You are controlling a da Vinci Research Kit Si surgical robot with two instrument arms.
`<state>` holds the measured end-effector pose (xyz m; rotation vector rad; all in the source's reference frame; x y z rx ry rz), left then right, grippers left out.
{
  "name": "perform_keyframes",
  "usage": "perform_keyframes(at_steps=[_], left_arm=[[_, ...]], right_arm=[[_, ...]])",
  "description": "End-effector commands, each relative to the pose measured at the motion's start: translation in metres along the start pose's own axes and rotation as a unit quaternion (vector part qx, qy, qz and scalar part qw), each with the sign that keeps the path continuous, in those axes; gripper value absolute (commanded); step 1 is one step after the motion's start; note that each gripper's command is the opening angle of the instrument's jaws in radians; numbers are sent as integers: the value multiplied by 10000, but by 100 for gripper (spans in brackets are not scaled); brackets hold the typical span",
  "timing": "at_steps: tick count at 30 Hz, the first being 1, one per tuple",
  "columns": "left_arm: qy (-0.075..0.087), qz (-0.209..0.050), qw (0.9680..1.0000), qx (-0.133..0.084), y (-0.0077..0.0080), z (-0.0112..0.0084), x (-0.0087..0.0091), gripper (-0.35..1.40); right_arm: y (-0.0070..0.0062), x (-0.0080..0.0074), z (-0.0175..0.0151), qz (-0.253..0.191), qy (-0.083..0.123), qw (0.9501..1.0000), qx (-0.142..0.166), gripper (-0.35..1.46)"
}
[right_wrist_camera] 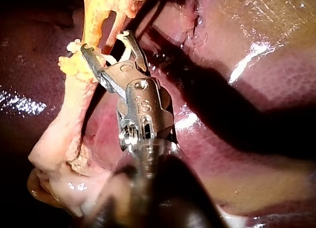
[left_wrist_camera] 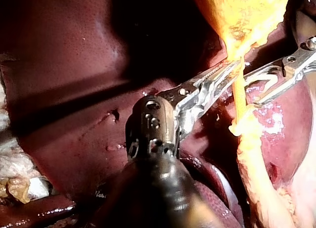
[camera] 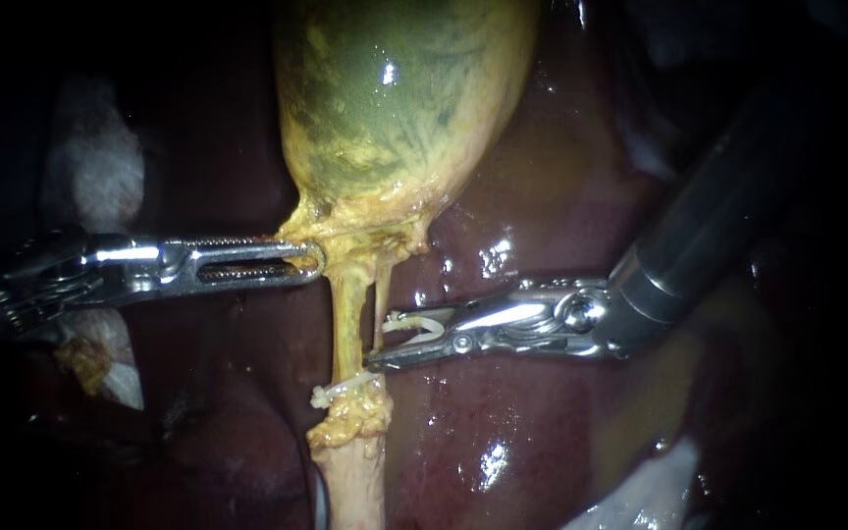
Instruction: Clipping second clip left tube
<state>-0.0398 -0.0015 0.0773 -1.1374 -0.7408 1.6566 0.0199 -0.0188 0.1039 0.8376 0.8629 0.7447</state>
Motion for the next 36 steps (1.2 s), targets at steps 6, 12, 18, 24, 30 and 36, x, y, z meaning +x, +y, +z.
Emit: perform_keyframes(at_steps=[6,12,18,24,30,36], left_arm=[[0,0,10000,0,0,0,0,-6],[0,0,10000,0,0,0,0,-6],[1,0,10000,1,0,1,0,-6],[1,1,10000,2,0,1,0,-6],[2,1,10000,3,0,1,0,-6],[2,1,10000,3,0,1,-1,-6]], right_arm=[[-3,0,-4,10,-11,10000,5,51],[-14,3,-34,29,14,10000,-30,53],[-31,22,-67,190,169,9992,-311,55],[-40,29,-57,205,54,9997,-147,55],[-41,26,-22,176,6,9998,-59,55],[-35,16,1,124,-22,9999,-11,55]])
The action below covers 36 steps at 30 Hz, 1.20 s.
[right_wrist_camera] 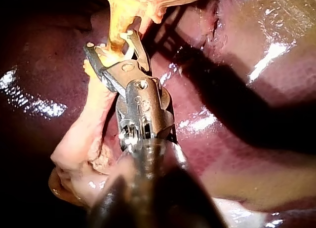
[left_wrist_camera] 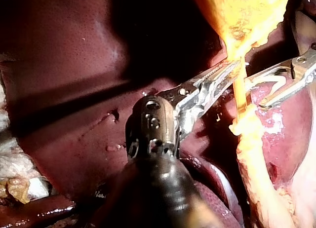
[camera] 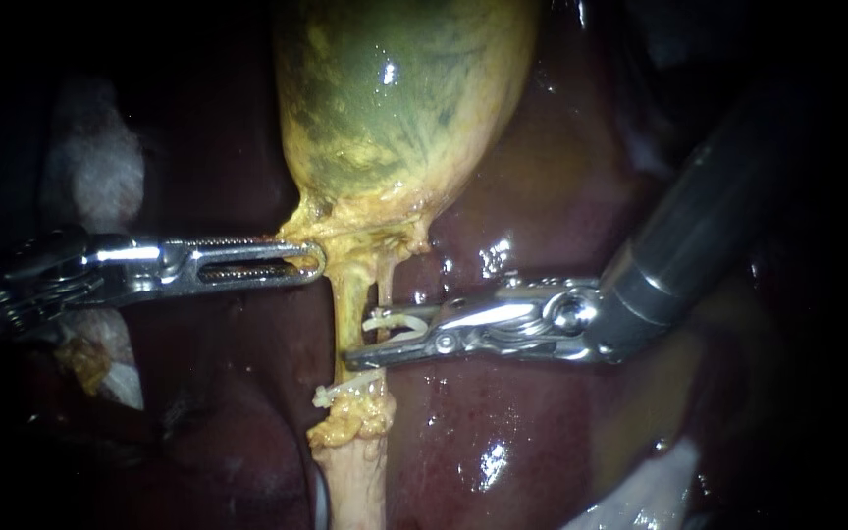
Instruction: Clipping second clip left tube
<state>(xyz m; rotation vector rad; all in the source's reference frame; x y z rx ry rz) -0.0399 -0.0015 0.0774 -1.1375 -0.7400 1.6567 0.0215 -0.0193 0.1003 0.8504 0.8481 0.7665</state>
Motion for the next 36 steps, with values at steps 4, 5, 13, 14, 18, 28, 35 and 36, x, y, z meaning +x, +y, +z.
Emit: perform_keyframes(at_steps=[4,5,13,14,18,28,35,36], left_arm=[[0,0,10000,1,0,0,0,-6],[1,0,10000,1,0,0,0,-6],[1,0,10000,2,0,0,0,-6],[1,0,10000,2,0,0,0,-6],[1,0,10000,3,0,0,0,-6],[2,0,10000,4,0,1,0,-6],[-11,0,10000,12,0,1,-1,-6],[-11,0,10000,12,0,1,-1,-6]], right_arm=[[10,-7,6,-39,10,10000,-16,55],[13,-9,7,-45,12,10000,-19,55],[28,-22,18,-98,22,9999,-8,55],[29,-22,19,-99,23,9999,-10,55],[30,-19,24,-92,31,10000,-21,55],[23,-9,45,-107,-65,9999,72,53],[22,-13,56,-170,-288,9994,1,51],[22,-13,57,-172,-287,9994,0,51]])
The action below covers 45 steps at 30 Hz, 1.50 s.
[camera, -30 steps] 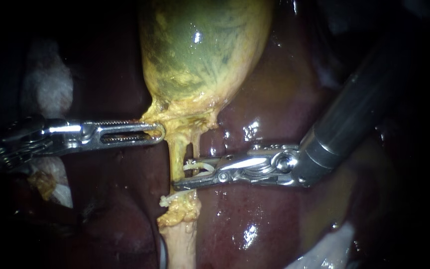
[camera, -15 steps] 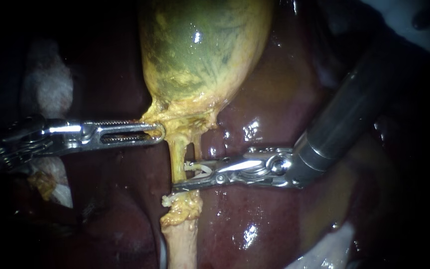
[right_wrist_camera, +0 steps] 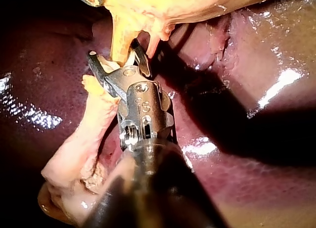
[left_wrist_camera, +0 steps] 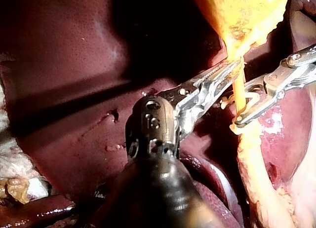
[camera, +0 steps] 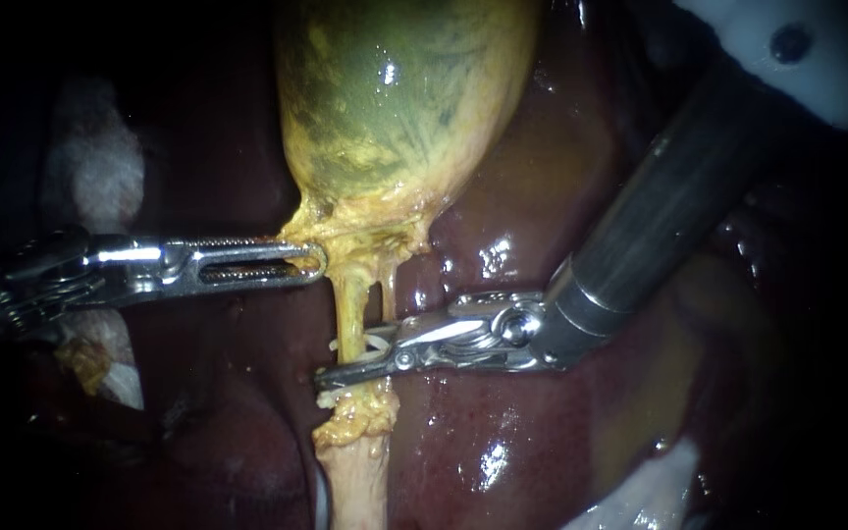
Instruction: Clipping second clip left tube
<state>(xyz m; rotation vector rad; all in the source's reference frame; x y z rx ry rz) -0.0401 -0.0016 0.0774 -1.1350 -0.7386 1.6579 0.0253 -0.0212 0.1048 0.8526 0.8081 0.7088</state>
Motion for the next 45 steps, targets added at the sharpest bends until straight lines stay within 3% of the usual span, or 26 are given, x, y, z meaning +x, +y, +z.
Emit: perform_keyframes(at_steps=[1,20,25,30,33,45], left_arm=[[-5,0,10000,0,0,0,0,-6],[-4,0,10000,1,0,0,0,-6],[-4,0,10000,1,0,0,0,-6],[-4,0,10000,1,0,0,0,-6],[-4,0,10000,1,0,0,0,-6],[-17,-1,10000,7,0,0,0,-6]], right_arm=[[1,0,1,-6,8,10000,-1,51],[1,-1,7,-25,-39,10000,69,46],[4,-1,7,-39,-61,9999,73,25],[7,1,10,59,-137,9999,29,-18],[8,2,12,180,-124,9998,10,-34],[10,3,13,241,-145,9996,-10,-35]])
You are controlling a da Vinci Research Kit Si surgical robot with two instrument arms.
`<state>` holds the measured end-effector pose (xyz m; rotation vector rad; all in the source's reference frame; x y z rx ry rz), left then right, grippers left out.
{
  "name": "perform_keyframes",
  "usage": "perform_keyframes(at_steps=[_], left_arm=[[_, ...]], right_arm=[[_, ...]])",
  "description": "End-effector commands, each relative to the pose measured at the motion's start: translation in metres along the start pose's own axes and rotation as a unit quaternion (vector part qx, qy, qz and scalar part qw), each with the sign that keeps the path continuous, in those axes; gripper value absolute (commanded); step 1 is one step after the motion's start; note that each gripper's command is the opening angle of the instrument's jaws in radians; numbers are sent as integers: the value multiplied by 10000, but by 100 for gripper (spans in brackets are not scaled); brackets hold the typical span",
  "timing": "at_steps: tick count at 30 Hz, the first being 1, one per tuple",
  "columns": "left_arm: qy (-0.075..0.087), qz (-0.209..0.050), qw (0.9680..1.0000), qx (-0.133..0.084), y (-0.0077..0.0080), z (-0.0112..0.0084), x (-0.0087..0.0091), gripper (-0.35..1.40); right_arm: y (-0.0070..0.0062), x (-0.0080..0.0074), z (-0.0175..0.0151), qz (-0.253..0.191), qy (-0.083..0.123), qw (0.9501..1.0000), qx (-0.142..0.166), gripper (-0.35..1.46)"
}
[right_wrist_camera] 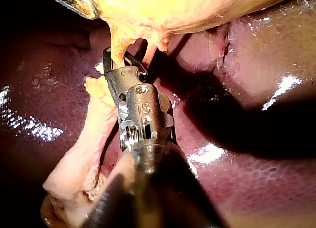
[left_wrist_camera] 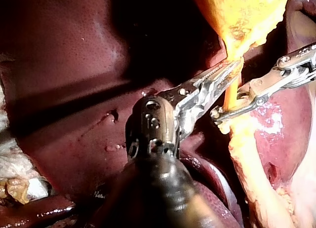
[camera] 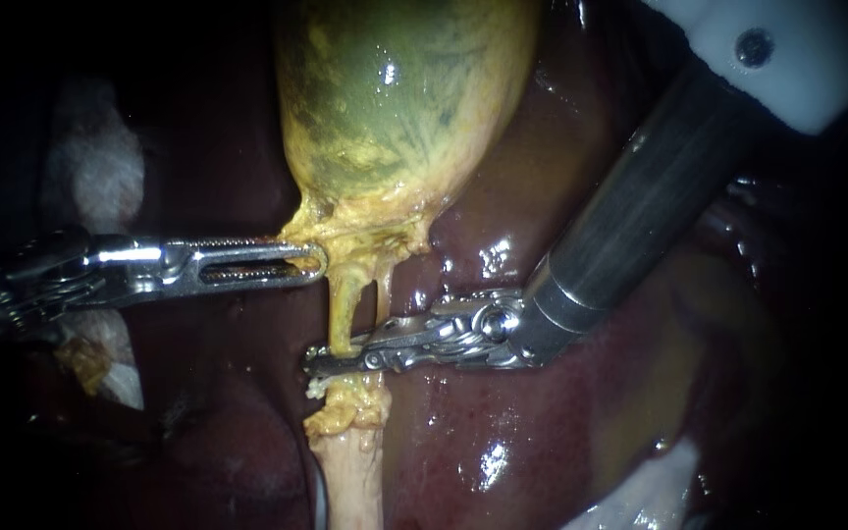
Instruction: Clipping second clip left tube
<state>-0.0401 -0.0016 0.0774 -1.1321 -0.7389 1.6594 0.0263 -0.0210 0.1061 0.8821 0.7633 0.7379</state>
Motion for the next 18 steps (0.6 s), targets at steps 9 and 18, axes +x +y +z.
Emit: perform_keyframes(at_steps=[9,18], left_arm=[[-6,2,10000,1,0,0,0,-6],[-6,3,10000,1,0,0,0,-6]], right_arm=[[0,0,0,27,-1,10000,-4,-35],[1,-1,-1,25,-2,10000,-3,-35]])
